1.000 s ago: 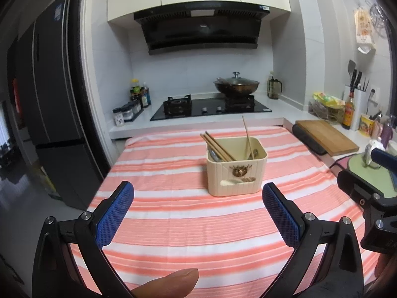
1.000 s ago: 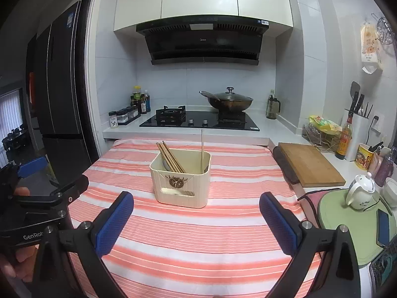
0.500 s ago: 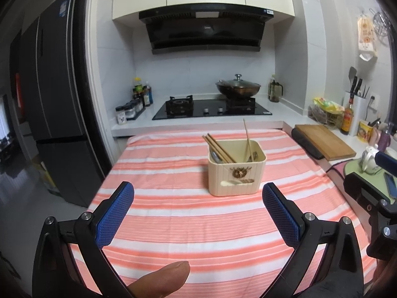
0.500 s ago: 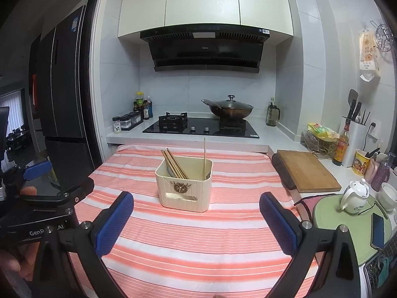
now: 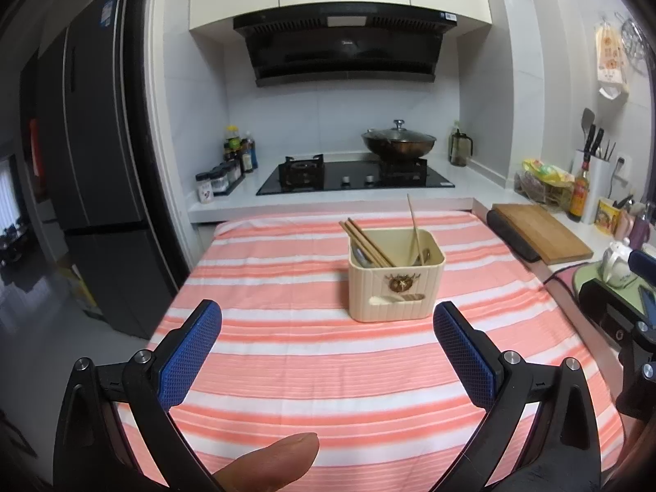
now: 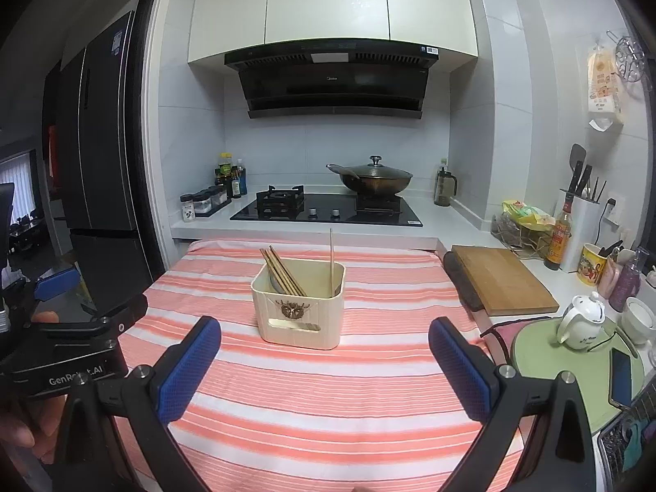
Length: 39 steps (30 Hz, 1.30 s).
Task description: Organize utensils
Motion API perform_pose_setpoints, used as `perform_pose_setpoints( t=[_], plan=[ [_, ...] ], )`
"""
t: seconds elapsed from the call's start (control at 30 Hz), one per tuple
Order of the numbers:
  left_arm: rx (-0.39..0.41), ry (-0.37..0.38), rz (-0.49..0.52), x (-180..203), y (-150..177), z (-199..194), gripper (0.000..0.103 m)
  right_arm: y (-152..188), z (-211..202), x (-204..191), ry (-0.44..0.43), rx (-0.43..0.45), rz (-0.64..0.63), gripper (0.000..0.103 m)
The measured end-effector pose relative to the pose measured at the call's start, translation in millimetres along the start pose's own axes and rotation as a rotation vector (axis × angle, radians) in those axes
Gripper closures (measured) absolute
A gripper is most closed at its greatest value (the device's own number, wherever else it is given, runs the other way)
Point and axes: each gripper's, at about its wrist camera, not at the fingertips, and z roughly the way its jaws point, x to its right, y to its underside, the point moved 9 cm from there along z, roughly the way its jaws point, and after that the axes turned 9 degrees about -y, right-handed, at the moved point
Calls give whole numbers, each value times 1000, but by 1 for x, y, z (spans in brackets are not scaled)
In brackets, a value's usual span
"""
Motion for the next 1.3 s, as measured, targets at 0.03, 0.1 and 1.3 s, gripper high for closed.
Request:
perform_pose_setpoints(
  t=[0.03, 0.1, 1.3],
  plan=[
    [0, -1, 0, 0, 0, 0, 0, 0, 0, 0, 1, 1, 1, 0],
    [0, 0, 1, -1, 0, 1, 0, -1, 0, 0, 3, 0, 1, 0],
    [-7, -29, 13, 0, 8, 8, 0, 3, 0, 3, 76, -11, -25, 0]
  ],
)
